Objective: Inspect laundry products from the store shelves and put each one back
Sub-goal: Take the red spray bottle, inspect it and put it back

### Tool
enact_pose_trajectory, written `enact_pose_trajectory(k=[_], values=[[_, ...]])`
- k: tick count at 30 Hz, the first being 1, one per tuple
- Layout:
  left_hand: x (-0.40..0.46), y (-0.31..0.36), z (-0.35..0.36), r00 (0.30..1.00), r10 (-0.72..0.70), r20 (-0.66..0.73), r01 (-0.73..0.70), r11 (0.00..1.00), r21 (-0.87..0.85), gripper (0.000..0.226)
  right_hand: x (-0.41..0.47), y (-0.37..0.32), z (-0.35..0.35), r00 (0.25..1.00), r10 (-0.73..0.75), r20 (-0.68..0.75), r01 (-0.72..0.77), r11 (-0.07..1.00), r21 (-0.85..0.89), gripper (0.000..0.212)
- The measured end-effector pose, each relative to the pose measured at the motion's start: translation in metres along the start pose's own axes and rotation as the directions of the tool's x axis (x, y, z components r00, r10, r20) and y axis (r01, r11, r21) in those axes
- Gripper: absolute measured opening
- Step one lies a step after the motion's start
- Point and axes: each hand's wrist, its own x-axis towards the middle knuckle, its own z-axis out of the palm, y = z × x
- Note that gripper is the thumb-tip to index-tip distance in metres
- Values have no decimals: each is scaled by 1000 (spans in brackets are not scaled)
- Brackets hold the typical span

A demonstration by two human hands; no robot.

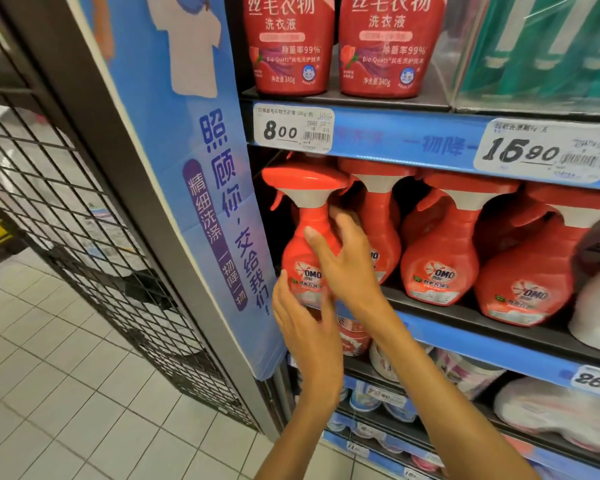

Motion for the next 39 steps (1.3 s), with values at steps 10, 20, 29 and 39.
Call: enact_pose_trajectory(k=[10,20,29,39], values=[[1,11,-34,951,-50,304,146,943,-300,33,-27,-9,-51,955,175,241,-262,878,400,24],[-23,25,-57,763,-160,627,456,820,-346,50,-26,-32,-58,912,122,391,-348,735,582,18],[-29,31,-65,693,-114,712,576,681,-452,56,-33,-47,-60,964,207,169,-265,822,504,24],[-22,33,-72,799,-37,600,345,845,-407,68,-42,-46,-60,969,179,172,-244,813,529,18]])
